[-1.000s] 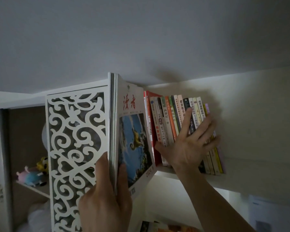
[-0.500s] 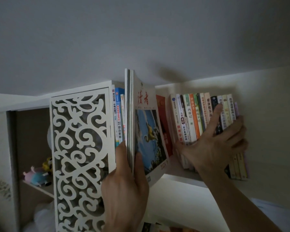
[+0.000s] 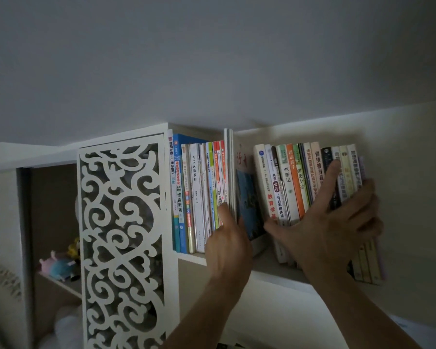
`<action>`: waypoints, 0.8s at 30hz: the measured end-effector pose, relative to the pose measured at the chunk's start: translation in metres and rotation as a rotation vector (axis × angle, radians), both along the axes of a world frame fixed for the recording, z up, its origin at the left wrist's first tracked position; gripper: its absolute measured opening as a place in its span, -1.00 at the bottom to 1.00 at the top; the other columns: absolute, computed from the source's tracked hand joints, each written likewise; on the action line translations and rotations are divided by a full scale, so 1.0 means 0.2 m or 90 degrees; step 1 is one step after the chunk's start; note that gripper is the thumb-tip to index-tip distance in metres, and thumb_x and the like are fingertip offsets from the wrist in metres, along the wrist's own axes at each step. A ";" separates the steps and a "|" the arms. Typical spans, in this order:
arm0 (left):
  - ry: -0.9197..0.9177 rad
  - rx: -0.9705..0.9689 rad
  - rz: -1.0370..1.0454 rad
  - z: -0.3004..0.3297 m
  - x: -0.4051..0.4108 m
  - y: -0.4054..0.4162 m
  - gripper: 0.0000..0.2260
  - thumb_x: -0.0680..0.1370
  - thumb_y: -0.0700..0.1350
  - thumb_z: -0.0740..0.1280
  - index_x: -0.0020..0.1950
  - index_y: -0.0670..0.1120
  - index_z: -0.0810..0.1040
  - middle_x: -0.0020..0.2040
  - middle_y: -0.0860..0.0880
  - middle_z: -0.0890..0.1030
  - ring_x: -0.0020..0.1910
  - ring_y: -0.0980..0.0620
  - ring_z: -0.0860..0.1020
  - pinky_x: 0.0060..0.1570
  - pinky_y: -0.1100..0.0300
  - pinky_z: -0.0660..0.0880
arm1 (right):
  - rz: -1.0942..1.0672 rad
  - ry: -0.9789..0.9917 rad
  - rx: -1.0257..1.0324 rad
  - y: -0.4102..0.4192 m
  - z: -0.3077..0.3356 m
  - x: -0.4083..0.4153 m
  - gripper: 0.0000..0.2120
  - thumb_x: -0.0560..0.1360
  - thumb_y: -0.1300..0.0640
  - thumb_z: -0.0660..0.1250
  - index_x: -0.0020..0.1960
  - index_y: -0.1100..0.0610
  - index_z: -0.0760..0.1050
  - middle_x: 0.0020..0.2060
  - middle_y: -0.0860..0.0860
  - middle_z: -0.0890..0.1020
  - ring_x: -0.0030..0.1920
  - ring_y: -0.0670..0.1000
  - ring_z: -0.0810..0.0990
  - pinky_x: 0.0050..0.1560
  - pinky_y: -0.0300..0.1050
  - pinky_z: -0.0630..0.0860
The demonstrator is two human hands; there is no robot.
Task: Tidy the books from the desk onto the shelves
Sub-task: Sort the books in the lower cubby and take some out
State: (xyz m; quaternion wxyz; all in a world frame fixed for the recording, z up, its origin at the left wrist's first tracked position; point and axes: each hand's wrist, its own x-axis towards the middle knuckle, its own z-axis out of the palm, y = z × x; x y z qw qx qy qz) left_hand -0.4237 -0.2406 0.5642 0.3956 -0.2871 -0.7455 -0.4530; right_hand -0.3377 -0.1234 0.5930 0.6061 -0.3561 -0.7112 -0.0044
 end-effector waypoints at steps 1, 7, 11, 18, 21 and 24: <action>-0.002 -0.024 0.008 0.00 -0.02 0.05 -0.73 0.72 0.00 0.13 0.36 -0.02 0.14 -0.09 -0.04 0.66 -0.33 0.07 0.60 -0.38 0.27 0.56 | 0.001 -0.004 0.000 0.00 0.00 0.00 0.38 0.07 -0.52 0.43 0.65 0.04 -0.13 0.52 0.42 0.04 0.47 0.47 0.13 0.36 0.46 0.18; 0.111 -0.243 0.130 -0.01 -0.02 0.18 -0.54 0.58 0.09 0.42 0.31 -0.14 0.36 0.03 -0.14 0.63 -0.38 0.02 0.66 -0.45 0.15 0.56 | -0.013 -0.034 -0.018 -0.01 0.01 0.00 0.35 0.13 -0.62 0.30 0.65 0.03 -0.18 0.52 0.42 0.05 0.47 0.46 0.13 0.38 0.43 0.18; 0.146 -0.341 0.223 0.00 0.01 0.10 -0.60 0.69 0.18 0.17 0.31 -0.13 0.41 0.01 -0.10 0.63 -0.28 -0.02 0.67 -0.37 0.15 0.42 | 0.003 -0.065 -0.001 0.00 0.01 0.06 0.34 0.12 -0.69 0.20 0.65 0.03 -0.14 0.50 0.41 0.12 0.41 0.44 0.22 0.31 0.37 0.27; 0.286 -0.166 0.119 0.00 -0.15 0.01 -0.37 0.70 0.14 0.17 0.66 -0.18 0.11 0.63 -0.24 0.19 0.62 -0.18 0.17 0.55 -0.17 0.20 | 0.345 0.011 -0.200 0.20 -0.01 0.31 0.29 0.09 -0.56 0.45 0.57 -0.20 -0.18 0.41 0.07 0.44 0.33 0.20 0.51 0.30 0.30 0.47; 0.271 -0.201 0.047 0.00 -0.22 0.03 -0.30 0.70 0.21 0.04 0.68 -0.16 -0.11 0.69 -0.12 -0.16 0.67 -0.07 -0.14 0.62 -0.15 0.06 | 0.435 0.007 -0.314 0.21 -0.05 0.31 0.05 0.20 -0.45 0.43 0.52 -0.08 0.07 0.23 -0.07 0.56 0.06 0.08 0.59 0.22 0.08 0.51; 0.243 -0.176 0.032 -0.01 -0.21 0.08 -0.32 0.70 0.20 -0.01 0.68 -0.16 -0.13 0.69 -0.10 -0.17 0.67 -0.07 -0.16 0.61 -0.17 0.04 | 0.437 -0.012 -0.301 0.20 -0.04 0.25 -0.17 0.25 -0.41 0.40 0.34 -0.04 0.17 -0.03 -0.17 0.55 -0.15 -0.02 0.55 -0.04 -0.11 0.53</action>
